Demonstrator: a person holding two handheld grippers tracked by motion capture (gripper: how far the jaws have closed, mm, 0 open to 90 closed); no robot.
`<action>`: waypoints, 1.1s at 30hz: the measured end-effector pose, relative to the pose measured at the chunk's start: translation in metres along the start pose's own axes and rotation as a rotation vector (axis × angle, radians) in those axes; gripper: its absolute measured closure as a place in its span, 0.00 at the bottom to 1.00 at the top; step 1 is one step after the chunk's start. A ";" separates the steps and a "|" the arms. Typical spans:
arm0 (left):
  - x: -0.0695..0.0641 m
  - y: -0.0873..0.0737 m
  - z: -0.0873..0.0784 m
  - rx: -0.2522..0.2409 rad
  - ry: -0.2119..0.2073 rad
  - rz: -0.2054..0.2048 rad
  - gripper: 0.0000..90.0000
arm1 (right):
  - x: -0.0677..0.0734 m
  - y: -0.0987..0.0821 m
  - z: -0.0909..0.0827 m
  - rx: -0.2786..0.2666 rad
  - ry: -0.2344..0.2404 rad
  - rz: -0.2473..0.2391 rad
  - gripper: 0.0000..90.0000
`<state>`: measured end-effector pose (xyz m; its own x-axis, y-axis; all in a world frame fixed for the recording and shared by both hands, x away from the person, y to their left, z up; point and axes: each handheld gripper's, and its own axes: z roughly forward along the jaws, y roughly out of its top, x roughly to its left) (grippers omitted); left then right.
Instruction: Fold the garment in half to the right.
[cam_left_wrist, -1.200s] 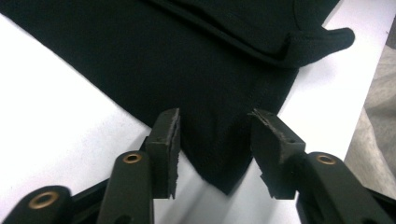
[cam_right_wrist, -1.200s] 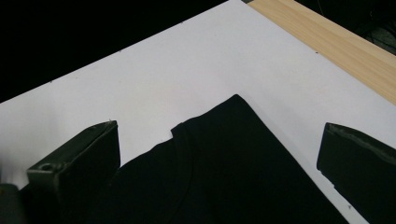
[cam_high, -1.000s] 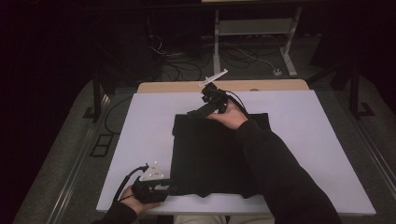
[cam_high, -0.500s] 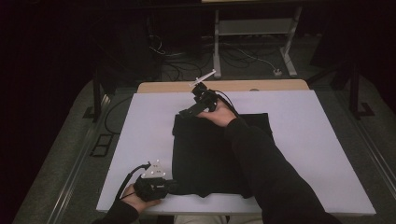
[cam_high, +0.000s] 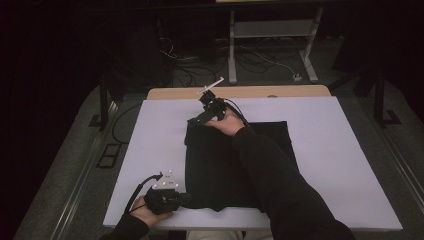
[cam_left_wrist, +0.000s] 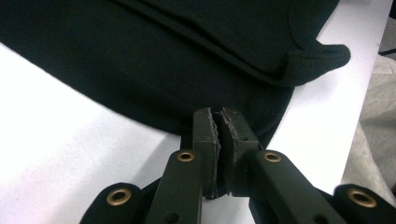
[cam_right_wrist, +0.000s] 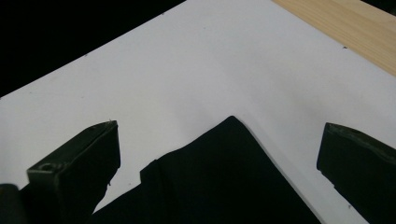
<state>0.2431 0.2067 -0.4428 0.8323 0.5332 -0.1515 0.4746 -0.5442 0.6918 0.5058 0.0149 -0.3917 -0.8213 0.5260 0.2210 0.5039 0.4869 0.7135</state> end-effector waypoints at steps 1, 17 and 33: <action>0.001 0.000 -0.001 0.010 -0.003 0.011 0.92 | -0.001 -0.001 0.002 -0.001 0.000 0.007 0.00; 0.001 0.007 0.001 -0.030 -0.019 -0.004 0.93 | -0.017 -0.013 0.032 0.013 -0.031 0.038 0.05; 0.002 0.014 0.005 -0.055 -0.028 0.000 0.93 | -0.015 -0.013 0.063 0.060 -0.036 0.031 0.21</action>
<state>0.2528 0.1970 -0.4375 0.8400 0.5151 -0.1707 0.4591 -0.5070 0.7295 0.5289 0.0446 -0.4459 -0.7954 0.5658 0.2172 0.5448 0.5106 0.6651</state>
